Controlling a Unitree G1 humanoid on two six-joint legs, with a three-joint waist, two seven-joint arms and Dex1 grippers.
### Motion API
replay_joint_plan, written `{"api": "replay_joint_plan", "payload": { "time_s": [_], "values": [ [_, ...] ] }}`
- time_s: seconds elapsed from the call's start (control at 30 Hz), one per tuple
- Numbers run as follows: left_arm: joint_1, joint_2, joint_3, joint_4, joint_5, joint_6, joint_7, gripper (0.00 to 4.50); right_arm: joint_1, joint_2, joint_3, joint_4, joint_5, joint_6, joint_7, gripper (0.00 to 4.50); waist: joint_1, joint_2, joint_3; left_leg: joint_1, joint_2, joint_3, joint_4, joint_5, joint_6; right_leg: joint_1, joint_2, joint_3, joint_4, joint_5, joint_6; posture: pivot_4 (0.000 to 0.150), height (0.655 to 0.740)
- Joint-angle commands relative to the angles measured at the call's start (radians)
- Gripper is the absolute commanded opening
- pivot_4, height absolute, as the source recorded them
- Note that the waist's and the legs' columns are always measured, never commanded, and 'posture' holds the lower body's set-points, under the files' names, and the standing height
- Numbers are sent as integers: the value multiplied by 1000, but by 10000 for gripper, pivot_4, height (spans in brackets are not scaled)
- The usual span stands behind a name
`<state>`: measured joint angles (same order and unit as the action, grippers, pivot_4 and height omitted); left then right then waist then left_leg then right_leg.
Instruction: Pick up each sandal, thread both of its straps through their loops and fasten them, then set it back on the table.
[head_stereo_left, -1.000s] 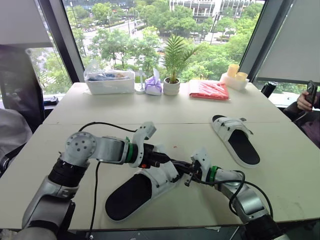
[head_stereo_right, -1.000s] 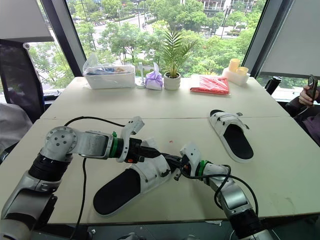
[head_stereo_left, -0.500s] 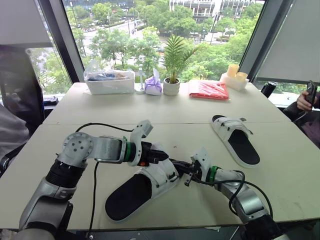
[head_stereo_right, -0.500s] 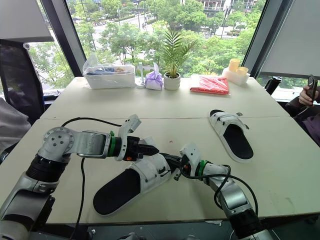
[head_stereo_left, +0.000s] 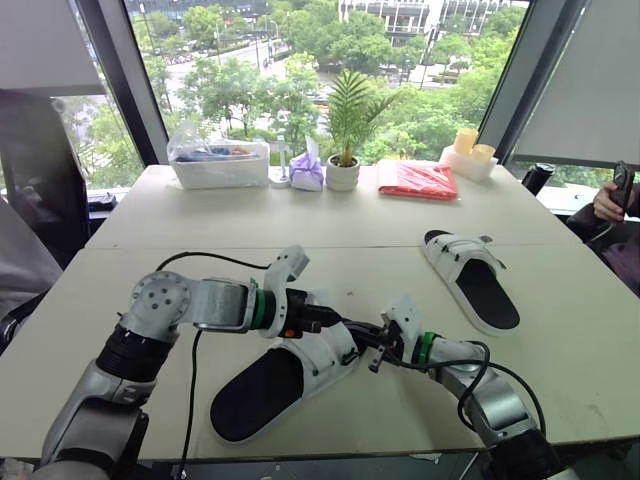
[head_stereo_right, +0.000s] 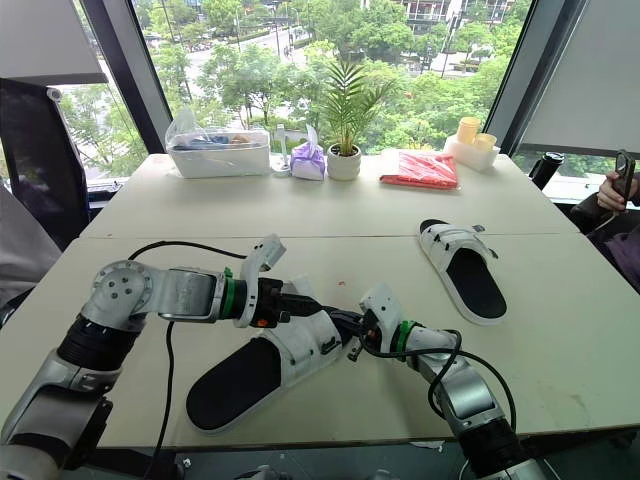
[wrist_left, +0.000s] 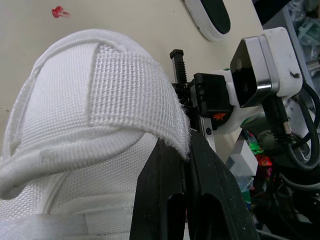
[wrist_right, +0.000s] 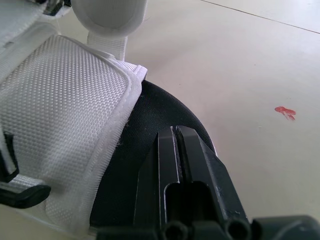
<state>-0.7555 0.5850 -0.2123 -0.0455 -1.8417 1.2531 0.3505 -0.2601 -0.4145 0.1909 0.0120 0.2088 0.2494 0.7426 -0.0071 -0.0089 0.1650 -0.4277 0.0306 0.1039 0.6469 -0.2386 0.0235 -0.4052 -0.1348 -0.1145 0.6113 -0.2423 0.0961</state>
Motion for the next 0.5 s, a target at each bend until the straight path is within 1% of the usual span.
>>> {"api": "replay_joint_plan", "payload": {
  "time_s": [0.03,0.13,0.37,0.5],
  "values": [
    [6,-22,11,-18,-49,-43,25,690,34,-8,23,62,-47,42,-17,0,0,0,0,0,0,0,0,0,0,0,0,0,0,0,0,1500,7400],
    [0,-22,13,-16,-65,-51,34,690,34,-8,23,63,-48,41,-16,0,-1,0,0,0,0,0,0,0,0,0,0,0,-1,-1,-2,1500,7400],
    [8,4,5,-31,-111,-62,51,690,30,-8,25,71,-49,37,-14,0,-1,0,0,0,0,0,0,0,0,0,0,0,-1,-2,-3,1500,7400],
    [19,19,-11,-41,-83,-42,43,690,27,-7,26,75,-50,35,-13,0,-1,0,0,0,0,0,0,0,0,0,0,0,-1,-2,-3,1500,7400]
  ]
}}
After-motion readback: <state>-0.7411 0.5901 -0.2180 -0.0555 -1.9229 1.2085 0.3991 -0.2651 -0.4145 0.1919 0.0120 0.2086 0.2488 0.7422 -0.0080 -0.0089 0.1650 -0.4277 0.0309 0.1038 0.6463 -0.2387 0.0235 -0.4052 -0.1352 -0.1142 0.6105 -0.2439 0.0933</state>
